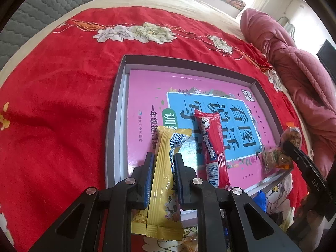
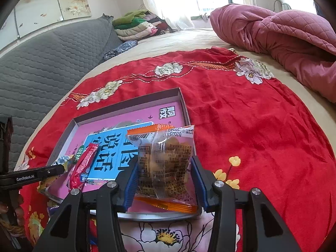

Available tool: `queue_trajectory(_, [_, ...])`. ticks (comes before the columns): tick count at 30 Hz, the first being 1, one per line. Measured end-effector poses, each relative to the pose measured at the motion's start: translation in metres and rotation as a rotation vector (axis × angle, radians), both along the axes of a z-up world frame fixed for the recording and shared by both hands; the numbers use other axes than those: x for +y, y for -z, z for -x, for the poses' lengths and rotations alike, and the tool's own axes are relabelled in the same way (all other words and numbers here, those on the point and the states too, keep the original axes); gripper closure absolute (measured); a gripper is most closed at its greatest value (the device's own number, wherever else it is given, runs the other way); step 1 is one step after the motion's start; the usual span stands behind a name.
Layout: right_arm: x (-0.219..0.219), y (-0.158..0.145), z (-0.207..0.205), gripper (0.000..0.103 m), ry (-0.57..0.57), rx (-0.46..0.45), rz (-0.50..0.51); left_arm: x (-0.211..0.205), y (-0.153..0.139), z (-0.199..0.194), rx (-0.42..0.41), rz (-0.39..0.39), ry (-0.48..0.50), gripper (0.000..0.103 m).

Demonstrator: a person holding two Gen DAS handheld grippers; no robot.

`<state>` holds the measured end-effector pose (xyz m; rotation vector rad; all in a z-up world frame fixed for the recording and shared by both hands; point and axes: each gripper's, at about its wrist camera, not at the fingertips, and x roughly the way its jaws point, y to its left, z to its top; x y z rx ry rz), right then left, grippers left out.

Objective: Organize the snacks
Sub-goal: 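Place the yellow wafer bar on the tray while the right tool carries the cookie bag there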

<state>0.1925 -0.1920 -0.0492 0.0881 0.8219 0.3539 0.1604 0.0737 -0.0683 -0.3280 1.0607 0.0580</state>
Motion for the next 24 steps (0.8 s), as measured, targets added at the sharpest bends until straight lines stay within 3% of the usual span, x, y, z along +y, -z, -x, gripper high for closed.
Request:
queue_trajectory(8, [0.001, 0.001, 0.003, 0.05, -0.009, -0.008, -0.001, 0.0, 0.003, 0.0, 0.009, 0.043, 0.003, 0.084])
queue_trajectory(24, [0.007, -0.002, 0.011, 0.043, -0.014, -0.041, 0.036, 0.0, -0.002, 0.002, 0.0, 0.037, 0.004, 0.081])
